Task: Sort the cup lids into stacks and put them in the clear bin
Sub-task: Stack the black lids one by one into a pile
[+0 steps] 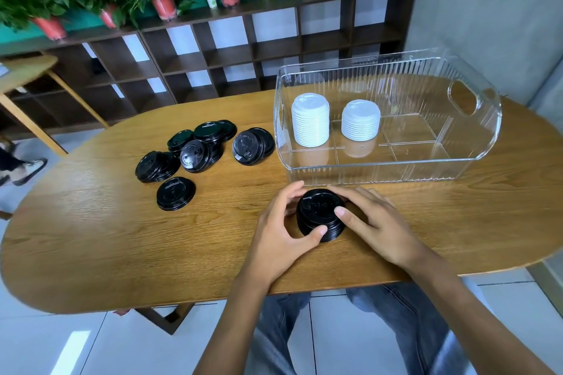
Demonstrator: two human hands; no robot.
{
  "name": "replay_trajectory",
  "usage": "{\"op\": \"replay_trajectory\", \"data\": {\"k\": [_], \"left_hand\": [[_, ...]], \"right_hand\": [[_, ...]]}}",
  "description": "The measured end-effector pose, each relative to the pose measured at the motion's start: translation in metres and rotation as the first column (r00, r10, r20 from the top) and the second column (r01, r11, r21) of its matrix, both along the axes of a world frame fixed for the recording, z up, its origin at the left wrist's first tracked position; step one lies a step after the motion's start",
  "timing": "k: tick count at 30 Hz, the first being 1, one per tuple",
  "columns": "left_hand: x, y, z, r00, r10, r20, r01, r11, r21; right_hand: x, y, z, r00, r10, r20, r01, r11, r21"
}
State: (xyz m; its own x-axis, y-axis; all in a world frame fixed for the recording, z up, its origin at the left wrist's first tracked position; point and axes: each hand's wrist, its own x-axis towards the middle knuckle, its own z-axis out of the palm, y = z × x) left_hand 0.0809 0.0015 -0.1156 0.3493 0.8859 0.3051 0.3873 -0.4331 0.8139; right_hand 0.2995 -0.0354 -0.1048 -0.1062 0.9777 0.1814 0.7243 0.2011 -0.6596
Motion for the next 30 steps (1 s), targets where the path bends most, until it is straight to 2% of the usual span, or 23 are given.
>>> {"op": "replay_trajectory", "data": {"k": [8, 11, 13, 15, 17, 19, 21, 23, 27, 30], "left_hand": [[0.002, -0.003, 0.003, 0.986, -0.035, -0.163, 0.040, 0.999, 0.030], [-0.002, -0.003, 0.006, 0.996, -0.033, -0.085, 0.034, 0.999, 0.013], [-0.017, 0.005, 0.012, 0.992, 0.117, -0.043, -0.114, 0.991, 0.070], [-0.047, 0.021, 0.016, 0.932, 0.360, -0.038, -0.348, 0.920, 0.179], [-0.089, 0.041, 0.017, 0.805, 0.587, -0.090, -0.550, 0.793, 0.261], [-0.126, 0.056, 0.014, 0.670, 0.705, -0.235, -0.659, 0.710, 0.250], [-0.146, 0.064, 0.007, 0.619, 0.707, -0.343, -0.703, 0.693, 0.161], [-0.150, 0.068, 0.001, 0.623, 0.689, -0.370, -0.708, 0.698, 0.106], [-0.141, 0.064, 0.002, 0.593, 0.651, -0.473, -0.680, 0.720, 0.138], [-0.127, 0.048, 0.006, 0.620, 0.612, -0.491, -0.638, 0.757, 0.138]], "right_hand": [[0.000, 0.000, -0.002, 1.000, -0.001, 0.014, 0.001, 1.000, 0.006], [-0.001, 0.000, -0.001, 1.000, -0.011, -0.003, 0.011, 1.000, 0.005], [-0.001, -0.001, -0.001, 1.000, -0.009, -0.021, 0.009, 1.000, 0.000], [0.000, -0.002, 0.000, 0.999, -0.011, -0.042, 0.010, 1.000, -0.014], [0.000, -0.002, 0.001, 0.999, -0.008, -0.038, 0.007, 1.000, -0.019], [0.000, -0.002, 0.002, 1.000, -0.008, -0.020, 0.008, 1.000, -0.019], [-0.001, -0.002, 0.002, 1.000, -0.009, -0.002, 0.009, 1.000, -0.014], [-0.001, -0.001, 0.001, 1.000, -0.005, 0.007, 0.005, 1.000, -0.006], [0.000, 0.000, -0.001, 1.000, -0.006, 0.008, 0.006, 1.000, -0.006], [0.000, 0.000, -0.001, 1.000, -0.005, 0.012, 0.005, 1.000, 0.000]]}}
